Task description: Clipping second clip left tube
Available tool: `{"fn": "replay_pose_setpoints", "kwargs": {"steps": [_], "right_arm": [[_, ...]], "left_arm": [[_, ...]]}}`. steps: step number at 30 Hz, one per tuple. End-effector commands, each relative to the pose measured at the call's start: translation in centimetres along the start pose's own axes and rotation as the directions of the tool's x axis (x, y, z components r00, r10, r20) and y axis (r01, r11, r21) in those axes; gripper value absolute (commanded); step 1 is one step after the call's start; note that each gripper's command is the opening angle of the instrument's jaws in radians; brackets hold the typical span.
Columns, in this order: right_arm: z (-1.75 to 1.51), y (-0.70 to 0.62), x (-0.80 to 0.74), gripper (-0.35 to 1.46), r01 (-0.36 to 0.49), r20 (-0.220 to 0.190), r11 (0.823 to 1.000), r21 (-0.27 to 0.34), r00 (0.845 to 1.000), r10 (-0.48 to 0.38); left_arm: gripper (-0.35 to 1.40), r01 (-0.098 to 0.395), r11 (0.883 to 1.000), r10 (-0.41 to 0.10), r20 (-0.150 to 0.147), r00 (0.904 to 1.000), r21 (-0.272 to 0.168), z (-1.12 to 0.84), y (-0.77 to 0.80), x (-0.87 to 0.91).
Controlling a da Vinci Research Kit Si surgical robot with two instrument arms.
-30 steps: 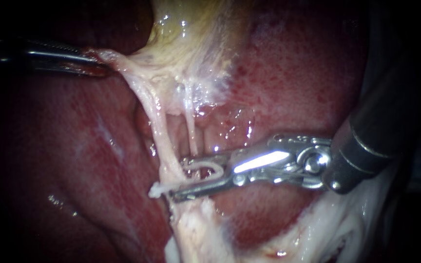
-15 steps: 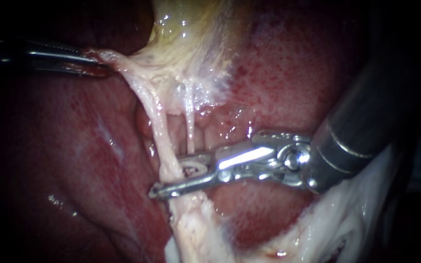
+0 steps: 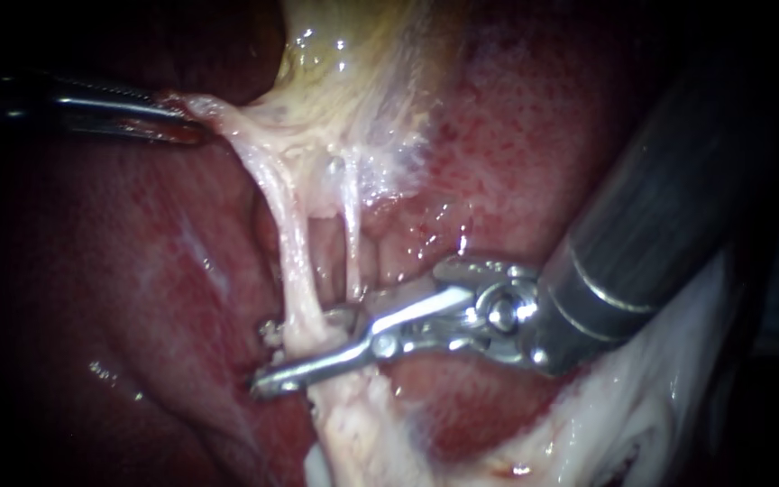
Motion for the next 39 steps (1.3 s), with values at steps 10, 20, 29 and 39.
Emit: {"fn": "replay_pose_setpoints", "kwargs": {"steps": [10, 20, 29, 39], "right_arm": [[-0.02, -0.21, 0.12, 0.41, 0.000, -0.017, 0.999, 0.039, 1.000, 0.001], [-0.10, -0.18, 0.09, 0.00, 0.030, -0.013, 0.999, 0.040, 0.999, -0.030], [-0.10, -0.17, 0.09, -0.27, 0.036, -0.012, 0.998, 0.041, 0.999, -0.036], [-0.09, -0.14, 0.05, -0.35, 0.039, -0.009, 0.998, 0.041, 0.999, -0.039]], "left_arm": [[-0.35, 0.000, 1.000, 0.000, 0.000, 1.0000, 0.000, 0.00, 0.00, 0.00], [-0.35, 0.000, 1.000, 0.000, 0.000, 1.0000, 0.000, 0.00, 0.00, 0.00], [-0.35, 0.000, 1.000, 0.000, 0.000, 1.0000, 0.000, 0.00, 0.00, 0.00], [-0.35, 0.000, 1.000, 0.000, 0.000, 1.0000, 0.001, 0.01, 0.00, 0.01]]}}
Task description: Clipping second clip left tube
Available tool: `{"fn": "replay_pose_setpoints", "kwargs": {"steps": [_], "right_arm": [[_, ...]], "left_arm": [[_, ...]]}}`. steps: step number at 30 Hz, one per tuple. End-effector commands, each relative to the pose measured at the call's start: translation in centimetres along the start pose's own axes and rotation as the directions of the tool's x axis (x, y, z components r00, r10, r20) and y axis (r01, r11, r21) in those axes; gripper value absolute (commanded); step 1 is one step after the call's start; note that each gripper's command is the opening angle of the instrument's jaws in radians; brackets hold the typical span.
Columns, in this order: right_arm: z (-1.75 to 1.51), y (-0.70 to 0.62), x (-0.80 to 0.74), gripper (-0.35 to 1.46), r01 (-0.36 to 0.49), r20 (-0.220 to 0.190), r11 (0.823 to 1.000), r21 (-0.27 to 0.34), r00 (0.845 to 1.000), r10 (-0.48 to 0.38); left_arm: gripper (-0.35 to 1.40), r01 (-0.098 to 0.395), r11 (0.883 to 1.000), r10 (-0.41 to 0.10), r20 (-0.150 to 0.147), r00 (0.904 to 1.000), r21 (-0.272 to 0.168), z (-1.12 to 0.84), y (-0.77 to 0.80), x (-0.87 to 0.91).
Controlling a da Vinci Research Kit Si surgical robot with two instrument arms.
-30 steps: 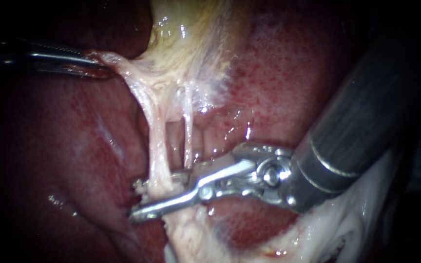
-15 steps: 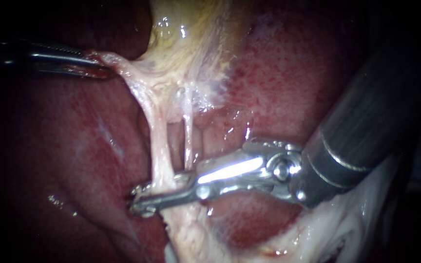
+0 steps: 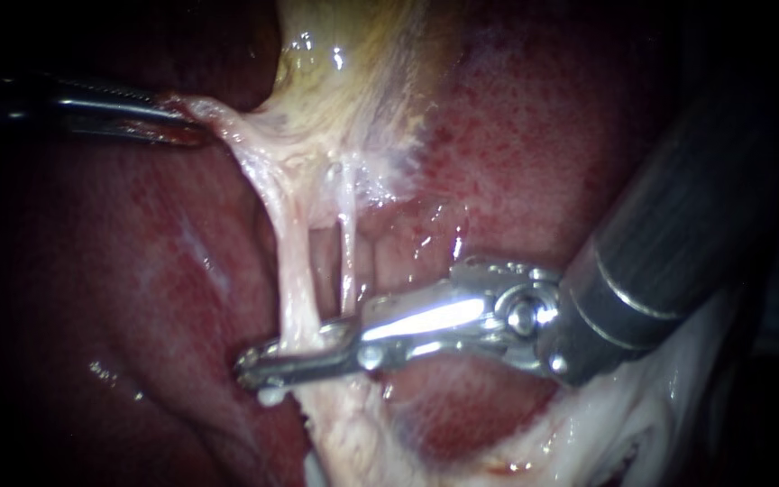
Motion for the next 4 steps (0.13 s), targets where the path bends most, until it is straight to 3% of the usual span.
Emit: {"fn": "replay_pose_setpoints", "kwargs": {"steps": [1, 4], "right_arm": [[0.01, 0.00, 0.00, -0.35, 0.000, 0.001, 1.000, 0.001, 1.000, 0.000], [0.01, 0.00, -0.01, -0.35, 0.007, 0.002, 1.000, 0.002, 1.000, -0.007]], "left_arm": [[-0.35, 0.000, 1.000, 0.000, 0.000, 1.0000, 0.000, 0.00, 0.00, 0.00], [-0.35, 0.000, 1.000, 0.000, 0.000, 1.0000, 0.001, 0.01, 0.00, 0.01]]}}
